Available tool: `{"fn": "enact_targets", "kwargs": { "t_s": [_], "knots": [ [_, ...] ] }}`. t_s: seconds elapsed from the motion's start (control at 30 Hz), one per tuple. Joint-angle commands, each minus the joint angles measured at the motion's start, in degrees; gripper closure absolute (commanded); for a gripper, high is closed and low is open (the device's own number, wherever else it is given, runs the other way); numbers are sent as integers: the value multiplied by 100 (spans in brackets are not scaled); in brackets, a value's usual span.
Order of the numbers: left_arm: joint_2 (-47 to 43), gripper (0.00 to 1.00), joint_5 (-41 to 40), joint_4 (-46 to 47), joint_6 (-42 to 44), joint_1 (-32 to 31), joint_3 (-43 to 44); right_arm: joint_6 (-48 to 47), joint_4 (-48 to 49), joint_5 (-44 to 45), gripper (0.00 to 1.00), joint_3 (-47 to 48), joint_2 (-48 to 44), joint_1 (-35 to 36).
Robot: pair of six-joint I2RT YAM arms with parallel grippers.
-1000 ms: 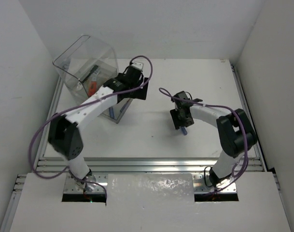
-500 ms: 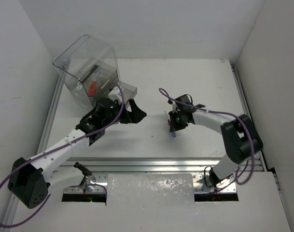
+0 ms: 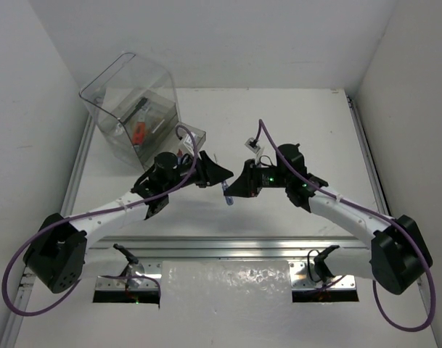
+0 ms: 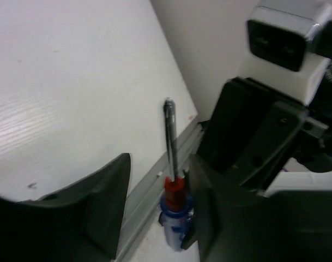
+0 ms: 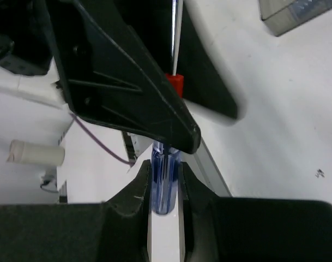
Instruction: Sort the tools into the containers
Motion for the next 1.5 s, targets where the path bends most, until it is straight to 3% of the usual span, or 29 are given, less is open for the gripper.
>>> {"fn": "enact_targets", "kwargs": {
  "t_s": [0.0, 0.03, 0.1, 0.13, 0.17, 0.2, 0.3, 0.33, 0.4, 0.5, 0.67, 0.77, 0.8, 0.9, 0.97, 1.03, 1.07, 1.13, 1.17, 1.33, 1.47],
  "knots": [
    [115, 75, 286, 609, -100, -61, 242, 307, 649, -475, 97, 173, -242, 73],
    [185, 100, 348, 635, -100, -70, 311, 334, 693, -475, 94, 208, -251, 64],
    [212, 100, 453, 531, -13, -70, 417, 334, 641, -449, 80, 226, -268, 64],
    [220, 100, 349, 304, 266, -52, 687, 308, 580, -353, 43, 200, -347, 55],
    [221, 100, 78, -734, 547, -52, 925, 186, 231, -21, 15, 174, -409, -32],
    [264, 100, -873, -1475, 1237, -52, 1267, 106, 1, 191, 1, 156, -479, -102],
    [965, 100, -2819, -4038, 2147, 9, 2813, -297, -1351, 1270, 1, 112, -822, -401],
    [1551, 100, -3764, -4475, 2559, 183, 3513, -394, -1685, 1979, 1, 129, -927, -437],
    [2160, 100, -4718, -5426, 2982, 569, 4419, -615, -2057, 2240, 1, 86, -1007, -516],
    [3285, 100, -5484, -6166, 3326, 1036, 5528, -773, -2198, 2154, 1, 50, -1191, -560],
    [4965, 96, -6208, -6957, 3898, 1152, 7025, -1080, -2540, 2285, 1, 33, -1577, -578],
    [5388, 61, -6541, -7352, 3943, 1143, 7554, -1230, -2655, 2276, 1, -2, -1683, -595],
    [5371, 40, -6664, -7449, 3803, 1126, 7641, -1274, -2673, 2267, 1, -3, -1736, -604],
    [4934, 21, -6779, -7469, 3679, 934, 7415, -1362, -2726, 2311, 1, 6, -1745, -604],
    [4660, 17, -6815, -7240, 3766, 714, 7178, -1362, -2708, 2303, 1, 6, -1728, -613],
    [4431, 29, -6806, -7152, 3776, 371, 7063, -1310, -2647, 2294, 1, -11, -1675, -604],
    [4413, 51, -6589, -7160, 3732, 178, 6984, -1292, -2612, 2285, 1, -20, -1675, -604],
    [4474, 77, -6368, -7213, 3627, 28, 6878, -1222, -2471, 2285, 1, -99, -1640, -604],
    [4588, 100, -6175, -7265, 3374, -121, 6799, -1222, -2444, 2268, 1, -117, -1622, -613],
    [5001, 100, -5813, -6836, 3134, -342, 6201, -1151, -2260, 2258, 1, -178, -1403, -604],
    [5895, 100, -6715, -7107, 2976, -220, 6551, -1195, -2172, 2399, 1, -266, -1376, -604]
  ]
}}
